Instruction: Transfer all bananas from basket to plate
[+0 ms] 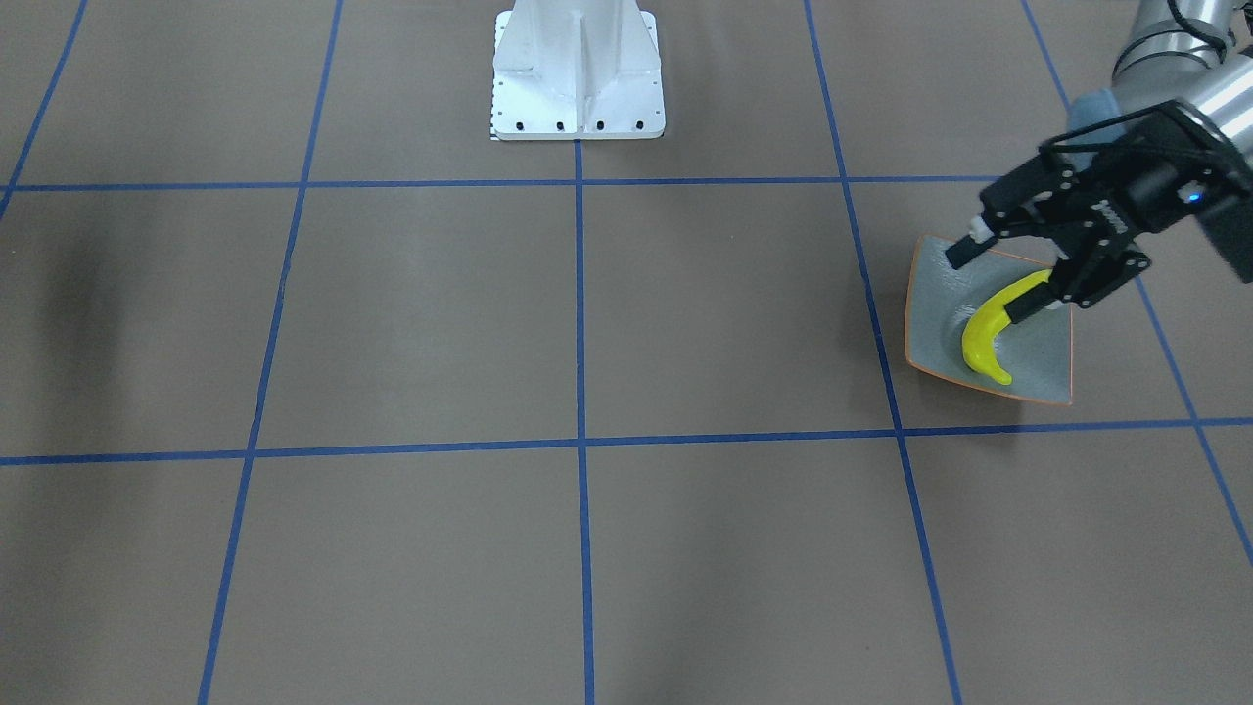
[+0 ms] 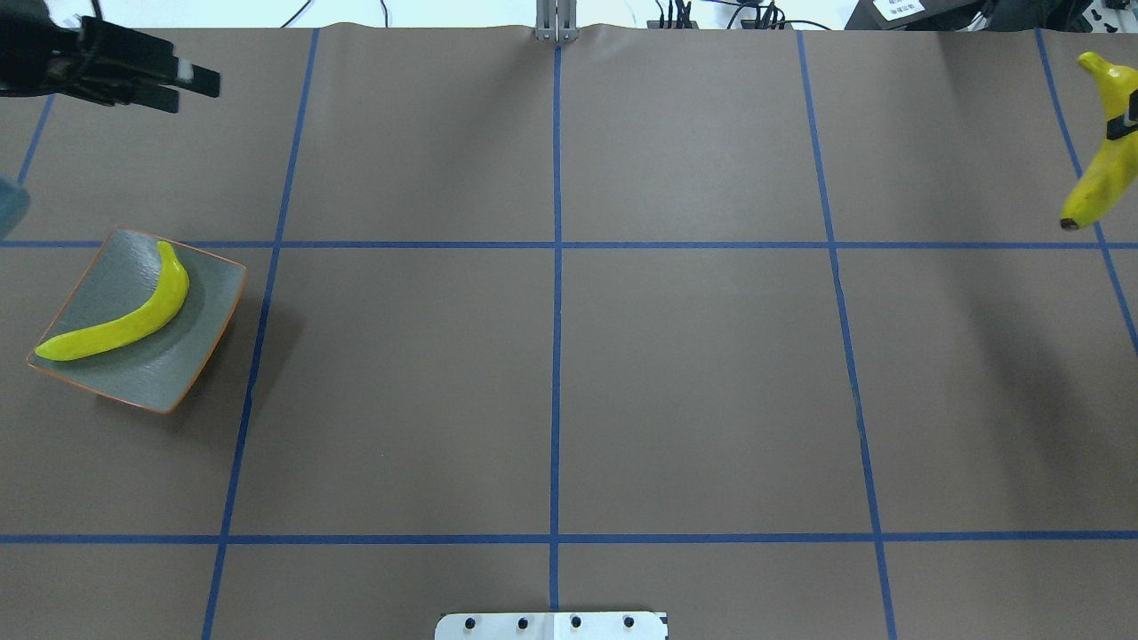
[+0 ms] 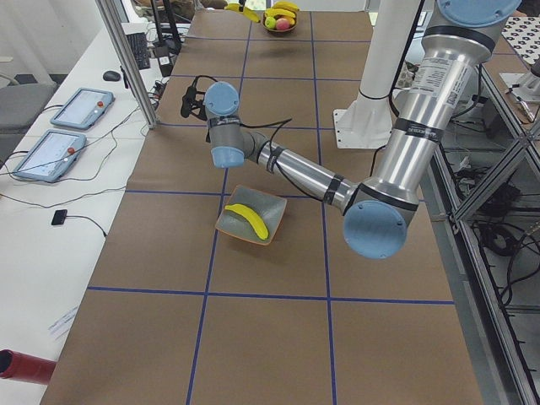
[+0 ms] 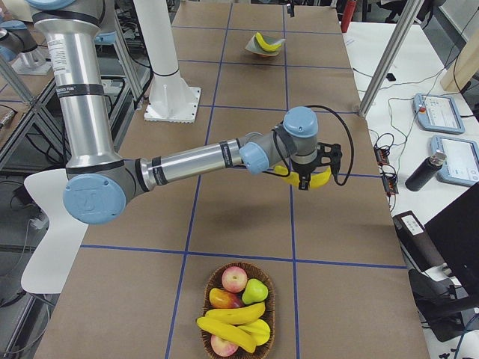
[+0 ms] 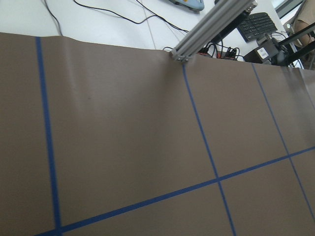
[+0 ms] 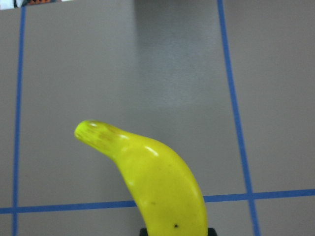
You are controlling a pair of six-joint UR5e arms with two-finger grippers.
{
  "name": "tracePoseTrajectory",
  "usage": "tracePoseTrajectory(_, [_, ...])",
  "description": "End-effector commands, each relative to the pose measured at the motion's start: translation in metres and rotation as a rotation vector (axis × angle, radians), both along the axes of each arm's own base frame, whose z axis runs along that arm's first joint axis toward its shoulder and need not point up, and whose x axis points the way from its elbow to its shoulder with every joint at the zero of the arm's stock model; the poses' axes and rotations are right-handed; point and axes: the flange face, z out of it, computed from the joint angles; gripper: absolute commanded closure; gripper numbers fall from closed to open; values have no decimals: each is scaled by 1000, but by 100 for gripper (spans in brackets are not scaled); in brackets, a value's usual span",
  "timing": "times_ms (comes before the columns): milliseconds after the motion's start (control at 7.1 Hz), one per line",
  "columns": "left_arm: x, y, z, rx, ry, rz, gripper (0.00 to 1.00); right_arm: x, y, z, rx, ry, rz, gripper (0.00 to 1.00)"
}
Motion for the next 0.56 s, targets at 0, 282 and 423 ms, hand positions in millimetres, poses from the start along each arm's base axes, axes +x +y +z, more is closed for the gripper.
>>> tracePoseTrajectory(0, [74, 34, -77, -57, 118, 30, 0, -65, 3, -110, -73, -143, 85, 100])
tracePoseTrajectory(282, [113, 55, -119, -121, 203, 33, 0, -121, 9, -203, -135, -258, 185, 100])
tracePoseTrajectory(423, [127, 65, -132, -134, 224, 55, 0, -141, 20, -243, -152, -318, 203, 100])
